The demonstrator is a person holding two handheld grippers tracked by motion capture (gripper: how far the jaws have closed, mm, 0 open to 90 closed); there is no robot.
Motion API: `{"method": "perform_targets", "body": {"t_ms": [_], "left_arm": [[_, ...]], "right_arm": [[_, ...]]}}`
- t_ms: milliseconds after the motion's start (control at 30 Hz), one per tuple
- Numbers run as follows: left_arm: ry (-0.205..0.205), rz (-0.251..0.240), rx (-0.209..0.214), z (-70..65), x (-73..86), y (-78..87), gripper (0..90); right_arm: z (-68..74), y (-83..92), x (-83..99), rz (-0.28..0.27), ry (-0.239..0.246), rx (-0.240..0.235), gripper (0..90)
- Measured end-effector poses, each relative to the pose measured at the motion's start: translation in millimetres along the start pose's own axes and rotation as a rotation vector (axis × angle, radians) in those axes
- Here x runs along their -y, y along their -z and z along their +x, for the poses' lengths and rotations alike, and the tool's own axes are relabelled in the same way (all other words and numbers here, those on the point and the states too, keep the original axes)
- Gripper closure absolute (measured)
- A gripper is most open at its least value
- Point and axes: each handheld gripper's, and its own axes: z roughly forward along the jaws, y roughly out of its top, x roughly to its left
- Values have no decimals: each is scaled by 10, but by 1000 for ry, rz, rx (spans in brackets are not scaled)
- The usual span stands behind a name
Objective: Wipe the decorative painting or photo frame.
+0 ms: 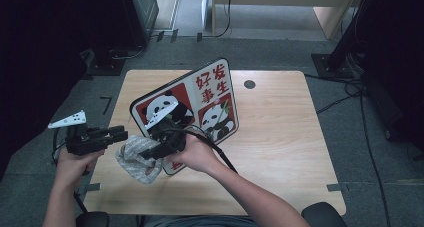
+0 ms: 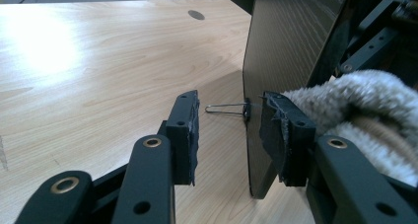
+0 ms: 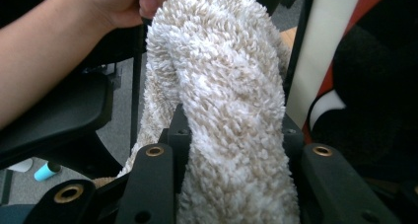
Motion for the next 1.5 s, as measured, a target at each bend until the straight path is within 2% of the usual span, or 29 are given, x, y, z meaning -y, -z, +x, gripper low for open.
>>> {"method": "perform_targets", "body": {"t_ms": [300, 467, 667, 967, 1167, 1267, 1367, 1500], "left_arm": [[-18, 12, 4, -61, -32, -36, 591], [-38, 16, 10, -116, -65, -57, 589], [-57, 13, 27, -186, -107, -80, 586], [-86, 25, 49, -271, -149, -141, 586], [-91, 31, 61, -306, -164, -176, 585], [-101, 36, 66, -328, -174, -193, 600], [-92, 44, 51, -347, -190, -219, 612], [-99, 40, 70, -373, -208, -230, 617]], "right_arm": [[-29, -83, 150, 11, -8, -2, 639], [-41, -116, 223, 7, 4, -1, 640], [-47, -152, 311, 12, -8, -3, 640], [-63, -197, 418, 9, 0, -1, 641], [-78, -234, 482, 21, -7, -4, 641], [-89, -241, 511, 8, -6, -7, 641], [-99, -248, 542, 3, -6, -9, 642], [-105, -269, 583, 7, -4, -8, 641]]}}
